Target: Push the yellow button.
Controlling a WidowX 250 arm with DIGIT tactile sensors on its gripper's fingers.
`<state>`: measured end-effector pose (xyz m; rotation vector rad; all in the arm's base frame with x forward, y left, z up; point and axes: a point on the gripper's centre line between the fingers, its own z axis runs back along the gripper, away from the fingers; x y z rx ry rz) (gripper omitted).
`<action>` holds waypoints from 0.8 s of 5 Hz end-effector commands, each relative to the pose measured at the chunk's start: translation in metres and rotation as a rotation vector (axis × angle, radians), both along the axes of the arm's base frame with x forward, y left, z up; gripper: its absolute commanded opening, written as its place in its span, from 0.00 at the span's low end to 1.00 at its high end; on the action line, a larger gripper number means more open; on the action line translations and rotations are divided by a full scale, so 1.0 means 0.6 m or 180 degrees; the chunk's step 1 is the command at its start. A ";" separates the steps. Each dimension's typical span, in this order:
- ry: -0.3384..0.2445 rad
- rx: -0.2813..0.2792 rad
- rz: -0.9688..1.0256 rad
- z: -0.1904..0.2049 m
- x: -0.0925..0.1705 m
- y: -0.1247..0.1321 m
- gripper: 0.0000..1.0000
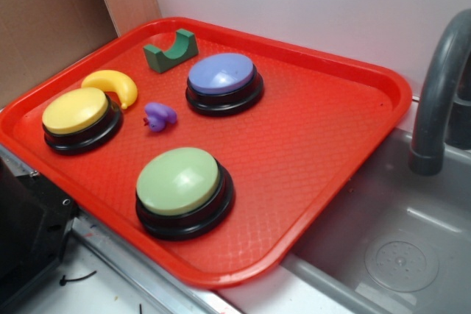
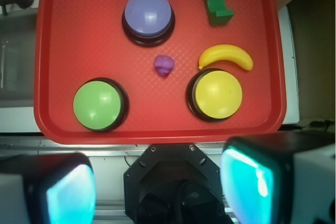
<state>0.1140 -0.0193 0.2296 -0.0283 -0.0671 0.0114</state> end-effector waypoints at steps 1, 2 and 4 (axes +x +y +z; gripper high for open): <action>0.0251 0.0301 0.0066 -0.110 0.068 0.095 1.00; 0.0184 0.0513 0.0098 -0.160 0.070 0.130 1.00; -0.0050 0.0612 0.0228 -0.250 0.063 0.141 1.00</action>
